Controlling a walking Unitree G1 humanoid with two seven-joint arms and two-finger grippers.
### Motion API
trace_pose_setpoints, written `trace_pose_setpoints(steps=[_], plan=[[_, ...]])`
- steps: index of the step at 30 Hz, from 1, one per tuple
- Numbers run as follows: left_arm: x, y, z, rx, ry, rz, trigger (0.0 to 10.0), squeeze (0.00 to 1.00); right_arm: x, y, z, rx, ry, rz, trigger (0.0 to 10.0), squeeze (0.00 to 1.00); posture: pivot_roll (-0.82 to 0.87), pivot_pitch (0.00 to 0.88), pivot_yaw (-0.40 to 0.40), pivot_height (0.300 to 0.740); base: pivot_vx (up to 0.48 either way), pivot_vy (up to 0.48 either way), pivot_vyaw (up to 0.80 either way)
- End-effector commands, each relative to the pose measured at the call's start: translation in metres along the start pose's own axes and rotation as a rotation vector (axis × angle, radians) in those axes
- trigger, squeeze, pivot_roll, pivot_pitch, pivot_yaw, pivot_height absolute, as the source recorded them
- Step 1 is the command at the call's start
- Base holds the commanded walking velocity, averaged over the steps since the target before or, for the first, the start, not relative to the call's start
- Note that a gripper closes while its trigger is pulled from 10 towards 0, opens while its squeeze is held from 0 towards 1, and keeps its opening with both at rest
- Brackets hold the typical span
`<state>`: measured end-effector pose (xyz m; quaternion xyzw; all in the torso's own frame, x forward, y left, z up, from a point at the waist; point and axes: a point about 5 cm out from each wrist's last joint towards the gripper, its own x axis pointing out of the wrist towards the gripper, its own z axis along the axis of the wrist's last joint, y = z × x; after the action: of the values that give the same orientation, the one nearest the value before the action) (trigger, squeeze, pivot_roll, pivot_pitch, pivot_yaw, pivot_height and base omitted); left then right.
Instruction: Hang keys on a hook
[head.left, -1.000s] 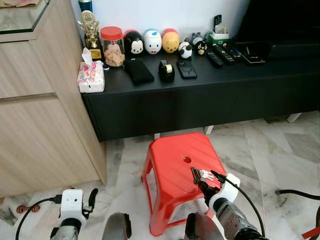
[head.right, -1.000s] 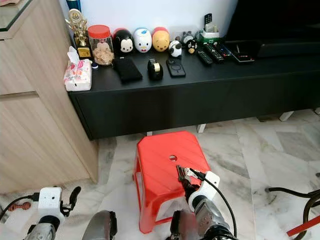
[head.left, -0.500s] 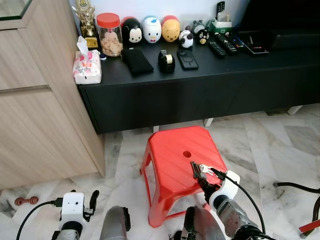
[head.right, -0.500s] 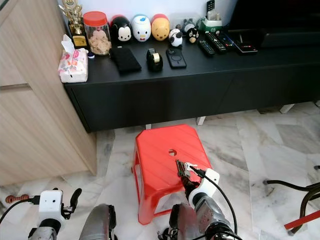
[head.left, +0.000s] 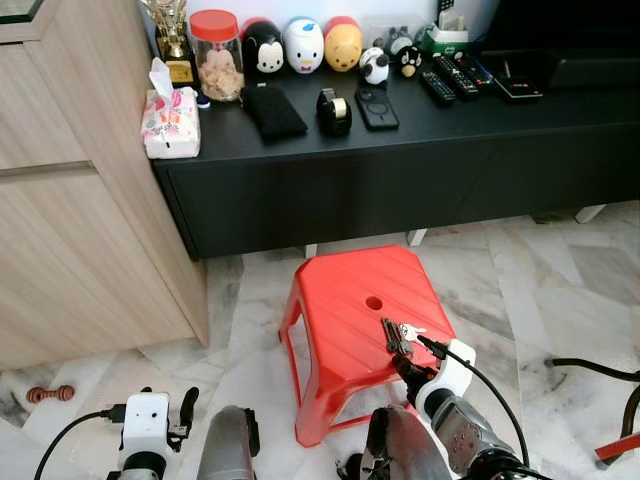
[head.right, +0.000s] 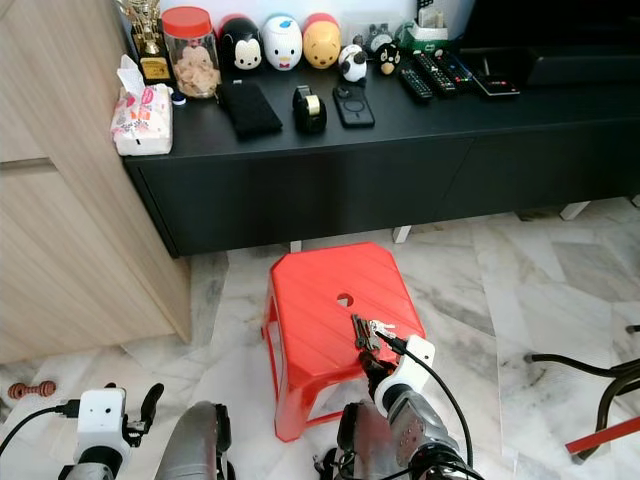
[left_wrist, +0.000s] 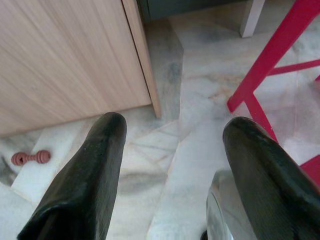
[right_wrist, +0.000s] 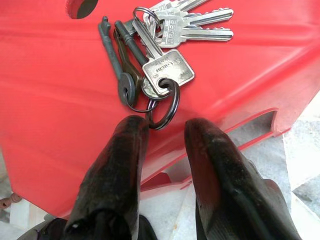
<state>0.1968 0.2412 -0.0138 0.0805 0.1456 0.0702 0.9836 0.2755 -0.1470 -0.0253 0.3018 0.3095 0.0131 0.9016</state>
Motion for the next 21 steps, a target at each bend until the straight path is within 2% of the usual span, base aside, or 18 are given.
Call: trace_pose_setpoints(steps=[1, 18, 21], plan=[[-0.0047, -0.0042, -0.0056, 0.005, 0.026, -0.008, 10.0, 0.0, -0.0019, -0.0048, -0.0026, 0.001, 0.01, -0.012, 0.0, 0.0, 0.21, 0.201, -0.104, 0.594, 0.0, 0.0, 0.0], [-0.0087, -0.0056, -0.0083, 0.012, 0.044, -0.013, 10.0, 0.0, -0.0022, -0.0052, -0.0025, 0.007, -0.005, -0.013, 0.0, 0.0, 0.21, 0.204, -0.103, 0.594, 0.0, 0.0, 0.0], [-0.0077, -0.0055, -0.0083, 0.016, 0.047, -0.013, 10.0, 0.0, -0.0015, -0.0021, -0.0002, -0.017, -0.019, 0.016, 0.0, 0.0, 0.21, 0.199, -0.103, 0.594, 0.0, 0.0, 0.0]])
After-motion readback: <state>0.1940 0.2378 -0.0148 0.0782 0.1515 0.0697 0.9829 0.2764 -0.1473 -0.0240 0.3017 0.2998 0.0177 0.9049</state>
